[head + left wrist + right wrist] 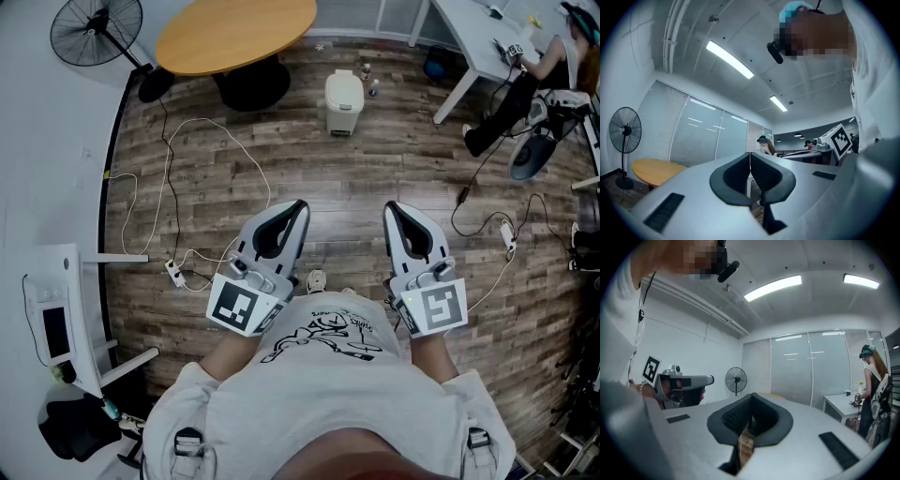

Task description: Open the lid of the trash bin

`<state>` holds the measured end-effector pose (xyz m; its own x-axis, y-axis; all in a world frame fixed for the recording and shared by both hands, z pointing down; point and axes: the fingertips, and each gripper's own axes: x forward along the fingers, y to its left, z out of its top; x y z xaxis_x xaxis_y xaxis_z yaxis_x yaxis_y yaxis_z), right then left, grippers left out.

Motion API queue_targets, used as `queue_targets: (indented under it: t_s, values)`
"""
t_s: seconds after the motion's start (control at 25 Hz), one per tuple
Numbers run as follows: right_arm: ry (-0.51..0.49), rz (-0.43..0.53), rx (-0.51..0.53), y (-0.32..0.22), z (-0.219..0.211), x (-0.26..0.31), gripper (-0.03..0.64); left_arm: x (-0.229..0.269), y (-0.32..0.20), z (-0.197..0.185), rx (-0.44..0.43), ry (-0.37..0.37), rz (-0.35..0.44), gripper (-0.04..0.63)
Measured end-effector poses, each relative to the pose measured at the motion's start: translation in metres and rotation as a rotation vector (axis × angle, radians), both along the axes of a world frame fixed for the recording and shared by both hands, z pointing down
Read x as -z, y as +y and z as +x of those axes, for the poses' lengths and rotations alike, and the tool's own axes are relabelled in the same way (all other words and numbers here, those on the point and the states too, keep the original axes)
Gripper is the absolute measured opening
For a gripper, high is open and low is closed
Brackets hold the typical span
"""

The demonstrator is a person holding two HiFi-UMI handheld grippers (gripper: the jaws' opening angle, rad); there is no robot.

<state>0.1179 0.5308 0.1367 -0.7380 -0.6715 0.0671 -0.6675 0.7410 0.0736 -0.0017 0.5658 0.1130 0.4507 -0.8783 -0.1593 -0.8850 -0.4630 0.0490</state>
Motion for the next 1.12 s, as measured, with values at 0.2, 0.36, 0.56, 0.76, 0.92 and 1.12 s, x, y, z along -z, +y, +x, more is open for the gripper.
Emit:
queue_targets:
  t_s: [0.2, 0.36, 0.56, 0.76, 0.92, 1.12]
  values:
    - [-0.003, -0.002, -0.011, 0.003, -0.005, 0.001, 0.005, 0.001, 0.003, -0.004, -0.009, 0.019, -0.005, 0.02]
    - [-0.001, -0.002, -0.029, 0.003, -0.012, 0.0, 0.005, -0.001, 0.003, -0.009, -0.03, 0.018, -0.005, 0.02]
    - [-0.042, -0.023, -0.056, 0.001, -0.016, -0.004, 0.006, -0.004, 0.002, -0.017, -0.047, 0.024, -0.014, 0.021]
    - [-0.036, -0.035, -0.047, -0.003, -0.026, -0.013, 0.006, -0.008, -0.003, -0.022, -0.056, 0.024, -0.021, 0.02]
    - [-0.04, -0.035, -0.048, -0.019, -0.029, -0.013, 0.006, -0.013, -0.021, -0.026, -0.051, 0.024, -0.035, 0.02]
    - [-0.037, -0.026, -0.066, -0.052, -0.027, -0.012, 0.006, -0.012, -0.055, -0.026, -0.052, 0.013, -0.033, 0.021]
